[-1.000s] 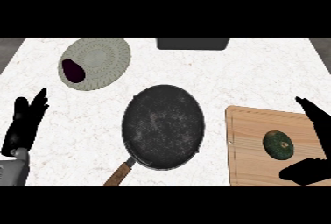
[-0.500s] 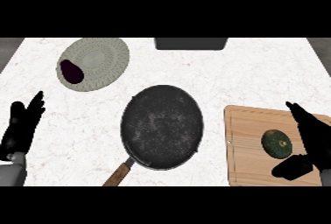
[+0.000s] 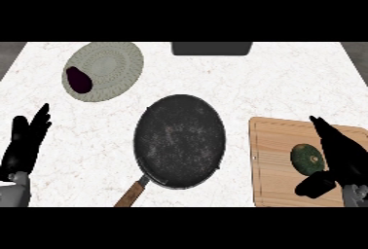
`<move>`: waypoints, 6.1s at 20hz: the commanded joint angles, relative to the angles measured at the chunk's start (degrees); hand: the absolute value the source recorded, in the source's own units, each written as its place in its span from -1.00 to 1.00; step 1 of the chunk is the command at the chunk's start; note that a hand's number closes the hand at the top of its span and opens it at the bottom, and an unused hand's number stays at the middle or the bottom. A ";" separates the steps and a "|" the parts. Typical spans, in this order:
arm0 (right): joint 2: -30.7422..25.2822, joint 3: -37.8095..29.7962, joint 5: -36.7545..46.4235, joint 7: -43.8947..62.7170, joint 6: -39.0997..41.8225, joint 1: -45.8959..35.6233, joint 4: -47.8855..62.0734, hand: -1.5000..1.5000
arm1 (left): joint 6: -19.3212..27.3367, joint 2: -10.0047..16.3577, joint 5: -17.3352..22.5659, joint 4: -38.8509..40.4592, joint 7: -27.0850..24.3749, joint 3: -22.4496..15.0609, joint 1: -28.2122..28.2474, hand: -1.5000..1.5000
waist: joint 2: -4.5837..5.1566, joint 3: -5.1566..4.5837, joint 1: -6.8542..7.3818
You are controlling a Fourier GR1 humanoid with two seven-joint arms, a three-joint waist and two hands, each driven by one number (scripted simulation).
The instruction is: Pick the squash from the cutting board and place it in the pan
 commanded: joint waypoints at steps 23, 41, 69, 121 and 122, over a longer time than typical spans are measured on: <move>6.53 -3.09 18.99 -14.61 -1.25 -0.20 15.84 1.00 | -2.08 -2.45 -3.31 1.78 -3.08 3.58 0.11 0.00 | 0.02 0.01 0.06; 2.96 13.26 31.04 -18.91 -13.58 41.11 -27.62 1.00 | -1.60 -3.08 -3.96 0.39 -0.22 4.43 0.34 0.00 | -0.42 0.00 -1.95; 30.34 11.94 23.95 -3.95 -21.06 -17.96 4.07 1.00 | -1.97 -4.78 -5.54 1.11 2.13 2.59 -3.80 0.00 | 0.33 0.01 1.07; 12.38 18.11 -36.39 -44.54 -74.33 -16.90 28.82 -1.00 | -3.97 -3.39 -3.80 -2.79 1.37 6.01 1.41 0.00 | -0.81 -0.01 -1.87; 8.40 17.52 -36.60 -41.89 -72.01 -16.61 25.34 -1.00 | -2.56 -2.84 -5.03 0.74 2.48 6.39 -2.12 0.00 | -0.64 -0.05 -2.34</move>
